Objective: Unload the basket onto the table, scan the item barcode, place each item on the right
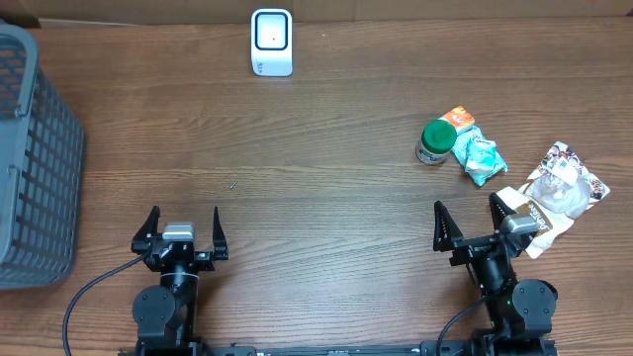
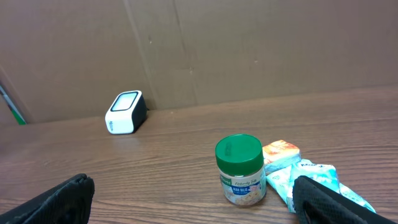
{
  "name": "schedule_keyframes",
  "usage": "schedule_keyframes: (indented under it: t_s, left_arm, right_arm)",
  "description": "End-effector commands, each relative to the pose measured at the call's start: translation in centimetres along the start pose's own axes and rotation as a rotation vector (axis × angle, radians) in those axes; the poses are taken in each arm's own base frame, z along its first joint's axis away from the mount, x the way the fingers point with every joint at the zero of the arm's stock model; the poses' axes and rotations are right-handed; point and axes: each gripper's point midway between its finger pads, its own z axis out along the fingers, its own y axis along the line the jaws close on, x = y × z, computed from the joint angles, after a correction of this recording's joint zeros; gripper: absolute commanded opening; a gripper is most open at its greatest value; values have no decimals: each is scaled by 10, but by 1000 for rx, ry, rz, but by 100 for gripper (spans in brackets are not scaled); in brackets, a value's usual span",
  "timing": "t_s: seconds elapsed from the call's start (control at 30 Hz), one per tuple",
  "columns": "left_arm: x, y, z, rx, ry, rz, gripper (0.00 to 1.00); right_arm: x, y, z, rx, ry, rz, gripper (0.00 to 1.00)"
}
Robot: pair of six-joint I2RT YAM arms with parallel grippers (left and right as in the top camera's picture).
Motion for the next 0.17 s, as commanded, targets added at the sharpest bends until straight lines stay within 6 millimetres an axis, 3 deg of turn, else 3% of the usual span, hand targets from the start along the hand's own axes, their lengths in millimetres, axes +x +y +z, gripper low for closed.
schedule_keyframes:
  t_s: [0.0,0.13]
  left_arm:
    - [-1,-3,0,16,-11,20,100]
    - [-1,-3,0,16,-11,20,99]
  right_arm:
    - [2,-1,0,1,-5,-1,100]
    - [2,-1,0,1,-5,-1,100]
